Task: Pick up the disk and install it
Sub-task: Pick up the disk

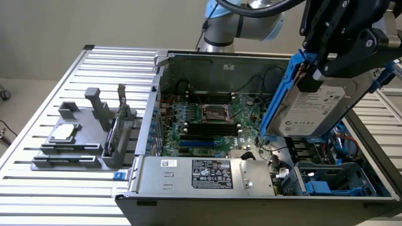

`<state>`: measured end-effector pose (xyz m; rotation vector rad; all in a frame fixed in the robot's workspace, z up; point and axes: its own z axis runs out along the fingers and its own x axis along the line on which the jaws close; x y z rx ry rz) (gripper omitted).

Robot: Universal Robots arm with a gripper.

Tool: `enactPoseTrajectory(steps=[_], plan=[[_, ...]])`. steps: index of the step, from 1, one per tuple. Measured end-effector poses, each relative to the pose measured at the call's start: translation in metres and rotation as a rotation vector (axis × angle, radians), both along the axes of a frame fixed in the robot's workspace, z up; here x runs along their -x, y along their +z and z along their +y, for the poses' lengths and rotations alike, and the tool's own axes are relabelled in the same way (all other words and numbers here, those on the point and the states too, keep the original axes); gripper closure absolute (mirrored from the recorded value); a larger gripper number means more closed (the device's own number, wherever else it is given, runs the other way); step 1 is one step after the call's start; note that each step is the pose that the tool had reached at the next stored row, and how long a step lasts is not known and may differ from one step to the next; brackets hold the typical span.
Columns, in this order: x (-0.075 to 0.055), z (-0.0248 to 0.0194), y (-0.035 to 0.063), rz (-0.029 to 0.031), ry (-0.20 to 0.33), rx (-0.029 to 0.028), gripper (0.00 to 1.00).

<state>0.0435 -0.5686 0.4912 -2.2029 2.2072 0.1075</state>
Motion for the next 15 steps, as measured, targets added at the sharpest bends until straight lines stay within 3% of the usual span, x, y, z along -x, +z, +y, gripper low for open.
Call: enactPoseTrajectory(steps=[10,15], plan=[[-0.004,-0.036,-0.0076,-0.0053,0.0,-0.0009,0.68],[-0.018,-0.0465,-0.0105,-0.0057,0.0,-0.0008,0.68]])
